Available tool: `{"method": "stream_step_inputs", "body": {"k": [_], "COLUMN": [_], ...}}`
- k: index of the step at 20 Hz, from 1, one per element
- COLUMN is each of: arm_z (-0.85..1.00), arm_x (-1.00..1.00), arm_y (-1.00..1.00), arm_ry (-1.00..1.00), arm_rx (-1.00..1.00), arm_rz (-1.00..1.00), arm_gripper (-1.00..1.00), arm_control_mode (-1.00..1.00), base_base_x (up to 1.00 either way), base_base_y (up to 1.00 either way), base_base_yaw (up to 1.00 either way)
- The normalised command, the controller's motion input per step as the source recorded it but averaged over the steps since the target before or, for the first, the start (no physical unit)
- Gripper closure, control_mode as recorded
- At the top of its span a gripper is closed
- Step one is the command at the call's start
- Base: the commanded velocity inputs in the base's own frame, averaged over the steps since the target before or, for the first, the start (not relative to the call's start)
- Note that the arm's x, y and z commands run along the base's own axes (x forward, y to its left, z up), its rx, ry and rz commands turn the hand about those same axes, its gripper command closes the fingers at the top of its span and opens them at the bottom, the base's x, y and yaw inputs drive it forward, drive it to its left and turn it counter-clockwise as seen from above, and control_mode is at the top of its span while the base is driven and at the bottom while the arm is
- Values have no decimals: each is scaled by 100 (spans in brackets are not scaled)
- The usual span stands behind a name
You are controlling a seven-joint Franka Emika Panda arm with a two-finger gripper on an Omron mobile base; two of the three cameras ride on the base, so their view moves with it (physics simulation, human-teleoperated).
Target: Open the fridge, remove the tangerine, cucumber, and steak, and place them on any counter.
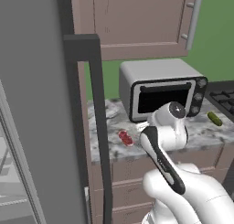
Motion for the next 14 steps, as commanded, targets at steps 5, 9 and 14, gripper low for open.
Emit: {"method": "stream_step_inputs", "body": {"k": [5,9,14], "arm_z": [100,84,12], "arm_x": [-72,-62,-24], "arm_y": [-26,-34,-10], "arm_ry": [4,12,2], "arm_rx": [0,0,0], "arm_rz": [-1,-2,-2], "arm_gripper": [-100,-100,-100], "arm_control_mode": [-100,-100,100], "base_base_x": [0,0,-58], "base_base_y": [0,0,-18], "base_base_yaw": [0,0,-5]}}
